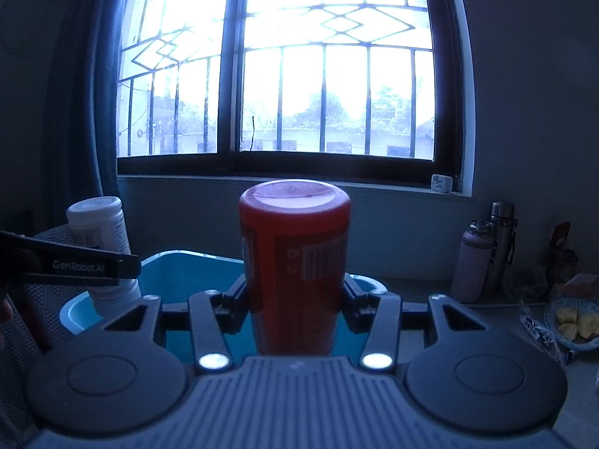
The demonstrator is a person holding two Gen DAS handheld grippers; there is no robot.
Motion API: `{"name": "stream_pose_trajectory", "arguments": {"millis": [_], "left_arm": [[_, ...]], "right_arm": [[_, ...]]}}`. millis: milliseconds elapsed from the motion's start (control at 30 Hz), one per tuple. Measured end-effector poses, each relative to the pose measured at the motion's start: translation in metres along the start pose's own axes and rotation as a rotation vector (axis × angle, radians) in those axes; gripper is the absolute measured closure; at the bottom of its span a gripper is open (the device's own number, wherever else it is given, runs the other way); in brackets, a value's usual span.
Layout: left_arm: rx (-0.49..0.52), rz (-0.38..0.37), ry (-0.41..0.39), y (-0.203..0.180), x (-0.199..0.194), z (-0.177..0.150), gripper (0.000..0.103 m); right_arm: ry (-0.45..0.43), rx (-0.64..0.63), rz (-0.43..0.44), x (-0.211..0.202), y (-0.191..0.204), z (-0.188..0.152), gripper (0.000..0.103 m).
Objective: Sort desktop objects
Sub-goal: 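Carry the white-blue bottle and red canister over the blue tub with both tools, then open both grippers to drop the bottle and canister into the tub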
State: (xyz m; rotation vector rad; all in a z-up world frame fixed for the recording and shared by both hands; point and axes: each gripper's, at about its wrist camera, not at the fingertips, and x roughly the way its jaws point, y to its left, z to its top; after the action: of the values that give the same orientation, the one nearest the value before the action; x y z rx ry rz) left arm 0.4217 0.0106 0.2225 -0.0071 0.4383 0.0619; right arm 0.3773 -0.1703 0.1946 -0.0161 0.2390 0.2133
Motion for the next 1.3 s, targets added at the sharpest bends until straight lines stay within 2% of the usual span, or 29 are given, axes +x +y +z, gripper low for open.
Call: {"name": "stream_pose_trajectory", "arguments": {"millis": [300,433,567,600,633,667,700,733,900,1133,1300], "left_arm": [[-0.009,-0.082,0.081,0.010,0.053,-0.009,0.054],[-0.013,-0.109,0.097,0.014,0.064,-0.016,0.054],[-0.019,-0.104,0.110,0.019,0.067,-0.023,0.051],[-0.031,-0.099,0.115,0.022,0.068,-0.023,0.046],[-0.039,-0.094,0.110,0.024,0.067,-0.023,0.041],[-0.043,-0.088,0.094,0.026,0.064,-0.023,0.027],[-0.047,-0.082,0.079,0.028,0.061,-0.022,0.015],[-0.043,-0.079,0.064,0.028,0.059,-0.021,0.013],[0.010,-0.071,0.042,0.027,0.055,-0.019,0.010],[-0.018,-0.065,0.055,0.029,0.049,-0.020,0.010],[0.001,-0.062,0.048,0.022,0.037,-0.020,0.010]], "right_arm": [[0.111,0.012,-0.040,0.037,0.009,-0.008,0.054],[0.142,0.008,-0.047,0.044,0.013,-0.010,0.054],[0.188,0.021,-0.047,0.052,0.016,-0.011,0.054],[0.206,0.026,-0.044,0.054,0.016,-0.012,0.052],[0.213,0.031,-0.038,0.055,0.018,-0.012,0.041],[0.202,0.031,-0.042,0.053,0.019,-0.012,0.033],[0.186,0.029,-0.050,0.051,0.020,-0.011,0.018],[0.171,0.027,-0.059,0.049,0.021,-0.010,0.013],[0.142,0.024,-0.059,0.044,0.021,-0.003,0.012],[0.132,0.026,-0.064,0.036,0.016,-0.002,0.012],[0.130,0.029,-0.073,0.028,0.011,0.000,0.012]]}}
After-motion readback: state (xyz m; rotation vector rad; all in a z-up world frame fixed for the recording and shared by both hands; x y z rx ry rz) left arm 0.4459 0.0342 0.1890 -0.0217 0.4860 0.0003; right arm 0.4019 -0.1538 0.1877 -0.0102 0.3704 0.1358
